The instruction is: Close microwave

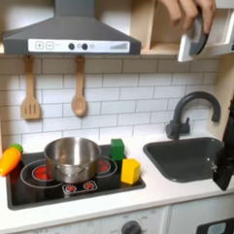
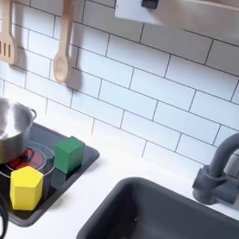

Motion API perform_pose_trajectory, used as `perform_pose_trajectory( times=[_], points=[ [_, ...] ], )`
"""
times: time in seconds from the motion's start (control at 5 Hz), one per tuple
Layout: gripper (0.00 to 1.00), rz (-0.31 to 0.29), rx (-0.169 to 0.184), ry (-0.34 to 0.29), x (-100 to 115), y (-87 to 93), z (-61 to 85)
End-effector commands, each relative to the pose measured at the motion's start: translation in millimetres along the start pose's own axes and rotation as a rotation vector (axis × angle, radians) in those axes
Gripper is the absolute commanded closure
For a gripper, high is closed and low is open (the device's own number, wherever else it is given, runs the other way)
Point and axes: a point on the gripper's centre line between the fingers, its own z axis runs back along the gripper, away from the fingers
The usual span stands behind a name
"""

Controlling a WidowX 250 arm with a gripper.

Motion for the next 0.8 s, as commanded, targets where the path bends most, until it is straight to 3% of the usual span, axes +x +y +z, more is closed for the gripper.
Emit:
perform_pose_trajectory(
  times=[0.0,0.2,0.6],
  points=[
    [0.0,0.0,0.0,-0.002,0,0.0,0.0],
    [0.0,-0.014,0.016,-0.019,8,1.7,1.8],
    [0.0,-0.033,0.002,-0.063,27,-2.0,6.5]
  ],
)
